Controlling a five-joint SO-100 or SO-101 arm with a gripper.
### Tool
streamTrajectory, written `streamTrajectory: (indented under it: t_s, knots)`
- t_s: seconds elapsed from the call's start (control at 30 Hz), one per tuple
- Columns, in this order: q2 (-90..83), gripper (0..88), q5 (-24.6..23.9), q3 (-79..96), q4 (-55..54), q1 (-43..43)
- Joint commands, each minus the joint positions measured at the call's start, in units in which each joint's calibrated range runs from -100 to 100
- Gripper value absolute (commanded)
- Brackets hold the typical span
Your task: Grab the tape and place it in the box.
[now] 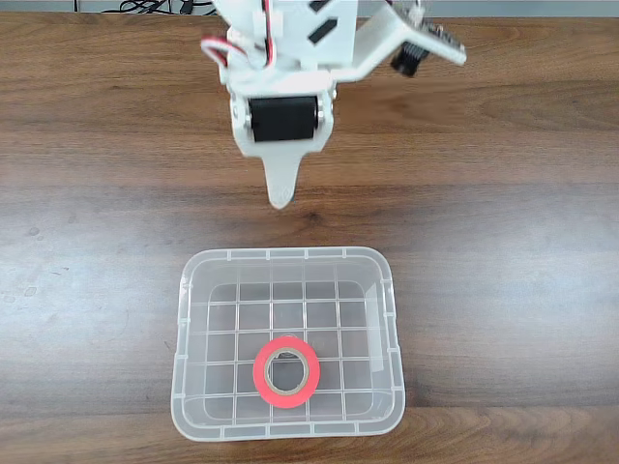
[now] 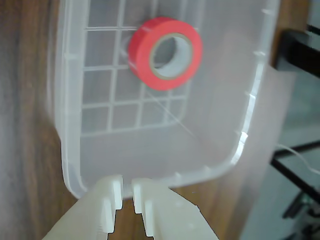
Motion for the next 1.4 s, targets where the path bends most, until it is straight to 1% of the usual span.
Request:
streamTrajectory:
  t_s: [0.0, 0.33, 0.4, 0.47, 0.67, 0.73, 0.8, 0.93, 1.1, 1.17, 1.27, 1.37]
  knots:
    - [-17.54, 1.3, 0.42, 9.83, 1.19, -0.18]
    - [-51.17, 1.3, 0.26, 55.47, 0.93, -0.18]
    - [-57.12, 1.3, 0.26, 65.11, -1.04, -0.18]
    - [-62.91, 1.3, 0.26, 75.10, -6.26, -0.11]
    - [-80.93, 1.3, 0.37, 107.25, -29.21, -0.18]
    - [-87.13, 1.6, 0.37, 117.58, -34.60, -0.18]
    - [-93.24, 1.7, 0.42, 125.82, -37.17, -0.18]
    - [-103.62, 1.7, 0.05, 135.98, -37.68, -0.18]
    - [-112.07, 1.1, -0.10, 144.13, -37.51, 0.33]
    - [-112.63, 1.1, -0.47, 145.35, -37.51, 0.40]
    - [-112.39, 1.1, -2.48, 145.44, -37.51, -0.11]
    - [-112.47, 1.1, -2.74, 145.44, -37.51, -0.55]
